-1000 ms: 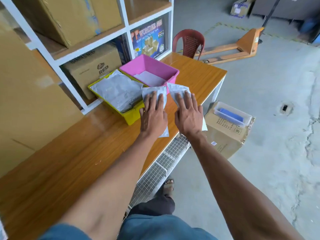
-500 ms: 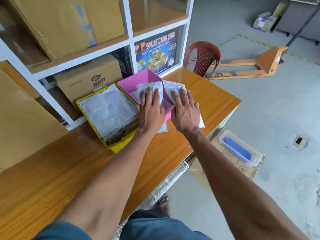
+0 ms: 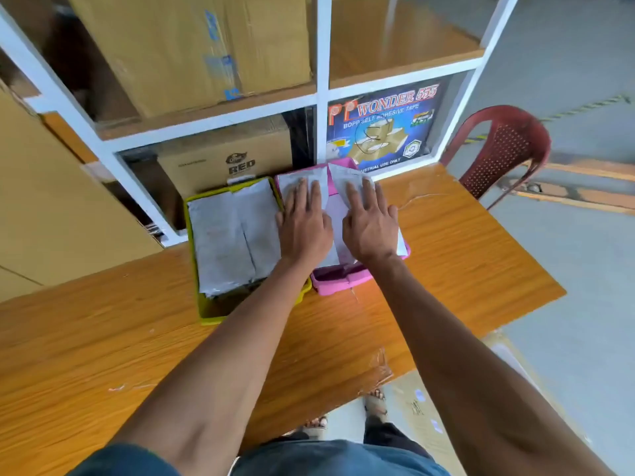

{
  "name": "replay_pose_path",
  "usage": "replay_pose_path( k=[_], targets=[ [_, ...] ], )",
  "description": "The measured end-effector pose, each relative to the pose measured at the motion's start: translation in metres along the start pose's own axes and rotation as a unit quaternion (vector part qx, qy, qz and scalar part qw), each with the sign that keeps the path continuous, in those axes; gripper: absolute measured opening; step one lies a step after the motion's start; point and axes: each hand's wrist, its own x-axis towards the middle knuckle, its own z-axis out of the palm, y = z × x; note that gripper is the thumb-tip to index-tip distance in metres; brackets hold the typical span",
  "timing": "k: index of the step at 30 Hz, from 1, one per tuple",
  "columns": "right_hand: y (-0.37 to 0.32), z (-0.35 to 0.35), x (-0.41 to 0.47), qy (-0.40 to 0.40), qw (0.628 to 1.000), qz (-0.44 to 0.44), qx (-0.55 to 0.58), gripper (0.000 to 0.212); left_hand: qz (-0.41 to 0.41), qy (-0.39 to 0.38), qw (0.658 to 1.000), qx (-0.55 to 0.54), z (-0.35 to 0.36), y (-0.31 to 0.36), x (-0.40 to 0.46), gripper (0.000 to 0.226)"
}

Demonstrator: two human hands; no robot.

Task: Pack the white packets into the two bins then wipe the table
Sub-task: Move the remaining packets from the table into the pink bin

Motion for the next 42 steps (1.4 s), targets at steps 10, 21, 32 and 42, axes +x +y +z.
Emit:
replay_pose_path(
  k=[10,21,32,42],
  targets=[
    [0.020,0.036,0.070,-0.050,0.994,-0.093,0.041,0.067,-0.134,0.000,0.991,0.017,0.027,0.019,0.045,0.065],
    [0.024,0.079,0.093,-0.146,0.981,-0.118,-0.050,0.079,-0.160,0.003,0.985,0.060,0.045,0.022,0.071,0.063],
    [0.039,0.122,0.097,-0.218,0.966,-0.134,-0.037,0.065,-0.141,0.005,0.988,0.063,0.057,0.020,0.071,0.062],
    [0.052,0.134,0.111,-0.250,0.956,-0.152,0.024,0.082,-0.158,-0.064,0.985,0.020,0.080,0.028,0.075,0.063]
  ],
)
